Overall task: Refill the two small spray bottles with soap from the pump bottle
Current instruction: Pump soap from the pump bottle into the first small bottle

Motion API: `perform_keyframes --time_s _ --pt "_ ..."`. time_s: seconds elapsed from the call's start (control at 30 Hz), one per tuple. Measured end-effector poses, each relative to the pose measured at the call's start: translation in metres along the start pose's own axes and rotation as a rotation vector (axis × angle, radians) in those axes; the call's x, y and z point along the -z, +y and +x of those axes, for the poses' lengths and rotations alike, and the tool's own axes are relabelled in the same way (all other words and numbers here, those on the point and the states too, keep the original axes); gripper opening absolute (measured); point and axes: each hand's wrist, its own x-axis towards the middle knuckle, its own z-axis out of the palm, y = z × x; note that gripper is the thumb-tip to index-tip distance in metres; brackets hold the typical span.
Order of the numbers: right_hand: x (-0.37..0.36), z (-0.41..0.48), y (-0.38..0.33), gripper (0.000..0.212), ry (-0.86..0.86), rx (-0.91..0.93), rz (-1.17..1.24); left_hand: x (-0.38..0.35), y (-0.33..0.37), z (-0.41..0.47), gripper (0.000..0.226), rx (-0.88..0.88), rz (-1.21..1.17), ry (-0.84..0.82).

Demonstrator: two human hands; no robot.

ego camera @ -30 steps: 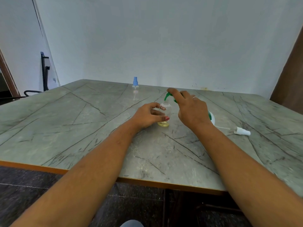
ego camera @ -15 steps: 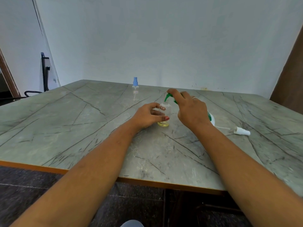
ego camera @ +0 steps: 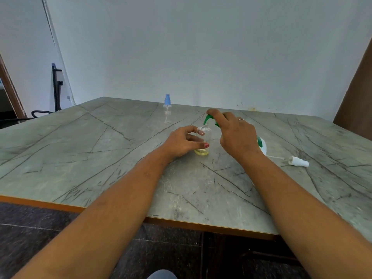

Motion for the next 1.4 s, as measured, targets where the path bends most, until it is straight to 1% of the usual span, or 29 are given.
perform_keyframes --time_s 0.23,0.4,0.5,0.7,0.9,1.07,1.23,1.4 --pt "0.0016 -0.0014 -0.0013 0.07 -0.012 0.006 -0.002 -0.0008 0.0014 -0.0016 0.041 -0.011 0.01 0.002" --pt "0.0072 -0.0011 -0.0034 0.081 0.033 -0.007 0.031 0.0012 0.0036 -0.0037 0.04 -0.136 -0.028 0.131" --pt "0.0089 -0.0011 -0.0034 0.082 0.055 -0.009 0.04 0.0005 0.0048 -0.0019 0.043 -0.168 -0.012 0.169" --pt "0.007 -0.0024 -0.0029 0.082 -0.04 -0.005 -0.002 -0.0003 -0.0007 -0.0027 0.035 -0.137 0.01 0.133" --pt "0.0041 -0.0033 -0.0033 0.082 -0.078 0.021 -0.036 -0.0019 -0.0009 -0.0026 0.04 -0.124 0.043 0.126" --pt "0.0053 -0.0028 -0.0014 0.086 -0.09 0.024 -0.005 -0.0023 -0.0009 -0.0012 0.042 -0.118 0.047 0.125" --pt "0.0036 -0.0024 0.0003 0.096 -0.108 0.031 0.079 -0.002 -0.002 -0.0009 0.043 -0.123 0.041 0.125" --pt "0.002 -0.0022 0.0019 0.095 -0.091 0.051 0.127 -0.0017 -0.0039 -0.0003 0.041 -0.141 0.09 0.148"
